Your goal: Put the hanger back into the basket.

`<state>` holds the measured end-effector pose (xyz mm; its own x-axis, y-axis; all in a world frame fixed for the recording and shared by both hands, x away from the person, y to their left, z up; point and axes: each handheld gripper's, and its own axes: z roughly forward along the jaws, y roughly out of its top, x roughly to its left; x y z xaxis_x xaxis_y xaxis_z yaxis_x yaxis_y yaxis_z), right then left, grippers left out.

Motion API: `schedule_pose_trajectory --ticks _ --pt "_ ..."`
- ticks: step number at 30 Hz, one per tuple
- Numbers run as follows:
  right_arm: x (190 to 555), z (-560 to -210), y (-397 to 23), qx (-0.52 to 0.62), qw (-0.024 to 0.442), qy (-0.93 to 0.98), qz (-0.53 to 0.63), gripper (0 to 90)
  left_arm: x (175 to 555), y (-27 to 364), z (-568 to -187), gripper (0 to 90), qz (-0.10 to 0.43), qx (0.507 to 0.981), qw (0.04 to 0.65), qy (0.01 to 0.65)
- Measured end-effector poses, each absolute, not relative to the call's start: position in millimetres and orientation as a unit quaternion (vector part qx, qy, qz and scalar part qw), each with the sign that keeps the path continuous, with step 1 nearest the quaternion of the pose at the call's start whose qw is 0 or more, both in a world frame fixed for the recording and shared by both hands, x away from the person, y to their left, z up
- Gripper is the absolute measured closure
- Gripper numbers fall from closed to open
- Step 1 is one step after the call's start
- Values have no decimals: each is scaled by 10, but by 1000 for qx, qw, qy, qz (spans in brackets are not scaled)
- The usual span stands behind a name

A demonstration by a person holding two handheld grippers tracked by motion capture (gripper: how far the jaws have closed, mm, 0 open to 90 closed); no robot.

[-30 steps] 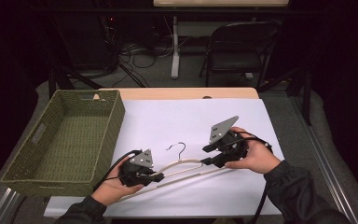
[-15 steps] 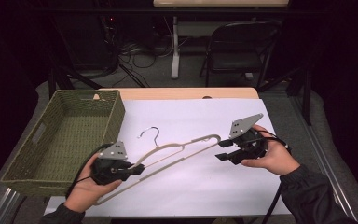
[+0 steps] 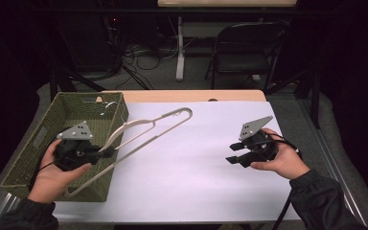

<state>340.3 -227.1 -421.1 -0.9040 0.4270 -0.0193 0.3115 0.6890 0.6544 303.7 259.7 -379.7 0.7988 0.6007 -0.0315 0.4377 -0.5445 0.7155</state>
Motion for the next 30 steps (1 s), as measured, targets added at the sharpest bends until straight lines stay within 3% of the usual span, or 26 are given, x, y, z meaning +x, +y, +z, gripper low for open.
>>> schedule_pose_trajectory --ticks 12,30 --pt "3455 -4308 -2291 215 81 916 329 505 3183 3025 -3642 870 131 858 367 335" --pt "3520 -4401 -2292 227 74 919 313 501 3330 4128 -3668 870 170 834 351 391"
